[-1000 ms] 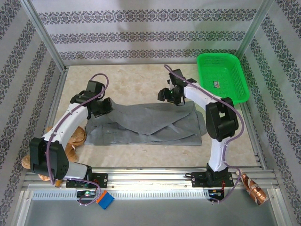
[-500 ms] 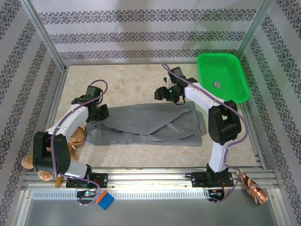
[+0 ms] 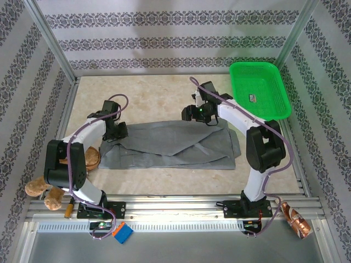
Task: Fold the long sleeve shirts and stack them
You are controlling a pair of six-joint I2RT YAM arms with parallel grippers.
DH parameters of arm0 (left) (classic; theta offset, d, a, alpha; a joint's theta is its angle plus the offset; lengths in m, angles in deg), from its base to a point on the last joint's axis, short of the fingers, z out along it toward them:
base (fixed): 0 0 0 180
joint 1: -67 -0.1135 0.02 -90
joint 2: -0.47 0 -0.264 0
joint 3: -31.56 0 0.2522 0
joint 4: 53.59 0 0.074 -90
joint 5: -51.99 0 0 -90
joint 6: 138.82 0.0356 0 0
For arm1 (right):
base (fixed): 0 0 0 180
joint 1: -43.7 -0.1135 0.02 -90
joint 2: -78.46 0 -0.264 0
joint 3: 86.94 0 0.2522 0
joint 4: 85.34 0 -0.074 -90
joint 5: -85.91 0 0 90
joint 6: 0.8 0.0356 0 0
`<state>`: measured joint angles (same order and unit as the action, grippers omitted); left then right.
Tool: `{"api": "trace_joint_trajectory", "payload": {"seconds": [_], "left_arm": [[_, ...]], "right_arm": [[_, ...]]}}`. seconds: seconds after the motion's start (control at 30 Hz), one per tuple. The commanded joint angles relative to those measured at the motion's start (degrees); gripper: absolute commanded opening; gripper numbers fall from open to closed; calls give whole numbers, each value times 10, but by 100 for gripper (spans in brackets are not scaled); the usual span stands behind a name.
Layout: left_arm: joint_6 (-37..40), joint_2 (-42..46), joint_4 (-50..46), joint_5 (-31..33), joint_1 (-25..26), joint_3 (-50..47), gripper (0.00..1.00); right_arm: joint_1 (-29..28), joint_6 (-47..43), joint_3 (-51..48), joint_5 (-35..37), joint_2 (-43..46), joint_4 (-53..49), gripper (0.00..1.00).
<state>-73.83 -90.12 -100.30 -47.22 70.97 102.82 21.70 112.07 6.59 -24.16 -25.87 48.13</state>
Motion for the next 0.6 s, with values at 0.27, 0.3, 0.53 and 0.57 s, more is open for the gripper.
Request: {"api": "trace_joint_trajectory", "payload": {"seconds": [0.27, 0.3, 0.53, 0.57], "left_arm": [[17, -28, 45, -9, -22, -1, 21], [15, -27, 43, -7, -24, 1, 32], [-16, 69, -65, 49, -31, 93, 63], [-18, 86, -73, 42, -29, 104, 64]], "right_arm": [[17, 14, -92, 4, 78, -16, 68], [18, 13, -92, 4, 79, -19, 68], [18, 46, -129, 39, 132, -59, 67], [18, 63, -140, 43, 132, -59, 65]]}}
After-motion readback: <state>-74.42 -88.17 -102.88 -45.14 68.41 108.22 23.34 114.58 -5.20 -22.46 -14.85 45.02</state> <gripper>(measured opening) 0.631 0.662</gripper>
